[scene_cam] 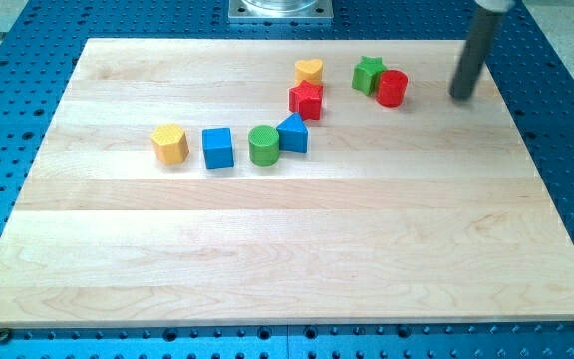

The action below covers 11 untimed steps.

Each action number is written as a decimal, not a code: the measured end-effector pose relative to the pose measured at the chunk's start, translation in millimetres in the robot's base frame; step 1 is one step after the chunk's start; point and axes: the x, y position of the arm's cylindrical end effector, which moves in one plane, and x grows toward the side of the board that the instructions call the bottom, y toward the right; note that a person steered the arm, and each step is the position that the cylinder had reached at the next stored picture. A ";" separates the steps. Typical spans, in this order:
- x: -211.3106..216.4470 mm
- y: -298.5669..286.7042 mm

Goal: Separate the red circle from the green star

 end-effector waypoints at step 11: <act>65.7 -63.5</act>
